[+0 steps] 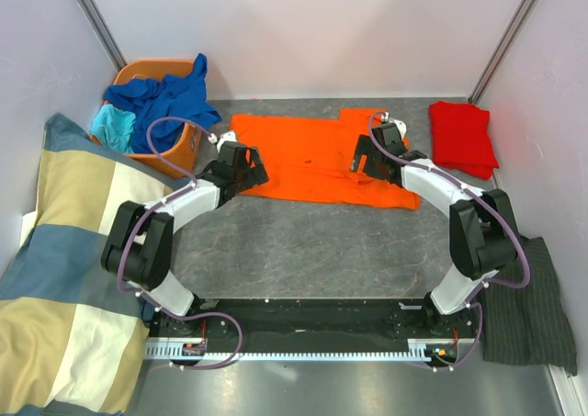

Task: Fold and stack the t-shirts
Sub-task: Fold the flattened tshirt in 1/3 of the way

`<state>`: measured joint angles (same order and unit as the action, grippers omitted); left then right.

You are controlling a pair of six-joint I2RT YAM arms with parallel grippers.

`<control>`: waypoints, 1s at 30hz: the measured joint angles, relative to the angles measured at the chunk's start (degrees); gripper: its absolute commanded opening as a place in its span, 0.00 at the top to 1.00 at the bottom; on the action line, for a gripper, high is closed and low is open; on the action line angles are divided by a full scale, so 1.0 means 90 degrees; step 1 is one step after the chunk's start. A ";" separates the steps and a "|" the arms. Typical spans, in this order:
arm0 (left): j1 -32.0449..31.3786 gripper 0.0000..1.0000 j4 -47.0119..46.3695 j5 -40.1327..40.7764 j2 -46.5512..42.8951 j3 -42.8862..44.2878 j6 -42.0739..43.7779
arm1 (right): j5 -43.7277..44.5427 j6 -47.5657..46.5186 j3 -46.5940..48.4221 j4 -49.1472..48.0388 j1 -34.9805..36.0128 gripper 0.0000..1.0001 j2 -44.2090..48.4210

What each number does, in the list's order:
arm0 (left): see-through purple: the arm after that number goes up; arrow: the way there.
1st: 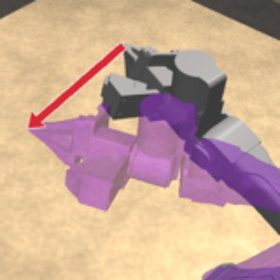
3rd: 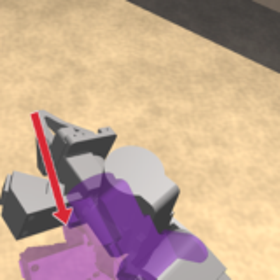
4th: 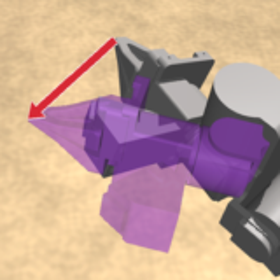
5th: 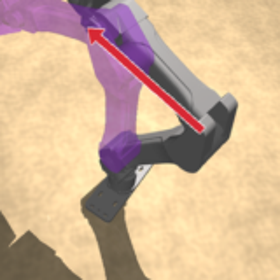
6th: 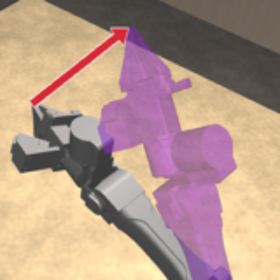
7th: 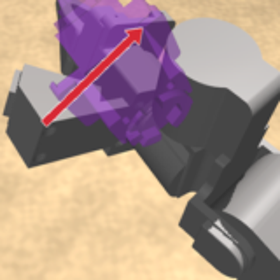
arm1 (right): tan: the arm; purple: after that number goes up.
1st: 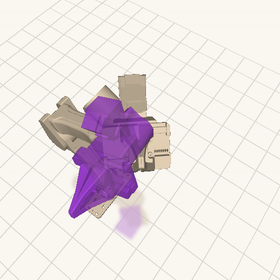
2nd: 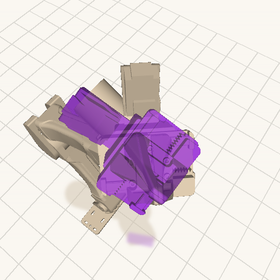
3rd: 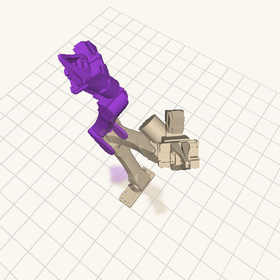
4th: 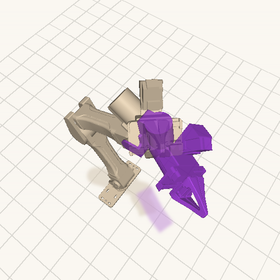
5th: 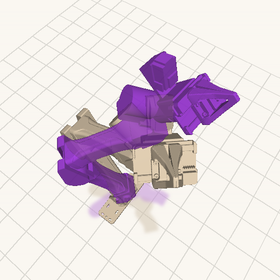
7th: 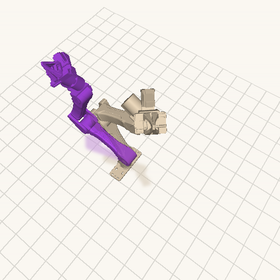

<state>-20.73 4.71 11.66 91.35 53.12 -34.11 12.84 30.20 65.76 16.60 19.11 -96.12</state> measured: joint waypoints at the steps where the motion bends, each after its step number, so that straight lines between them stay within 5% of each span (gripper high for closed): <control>1: -0.0022 0.00 -0.0053 -0.0012 0.0102 0.0051 0.0000 | -0.0070 -0.0002 0.0000 -0.0046 0.0000 0.02 -0.0092; 9: -0.0100 0.00 -0.0233 -0.0141 0.0937 0.0355 0.0000 | -0.0559 -0.0005 -0.0010 -0.0262 0.0002 0.02 -0.0799; 30: -0.0124 0.00 -0.0498 0.0153 0.1010 0.0114 -0.0005 | -0.1081 0.0058 0.0053 -0.0408 0.0002 0.02 -0.1137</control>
<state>-21.85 0.23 13.04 100.44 54.15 -34.15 3.11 30.72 66.24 12.93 19.14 -106.34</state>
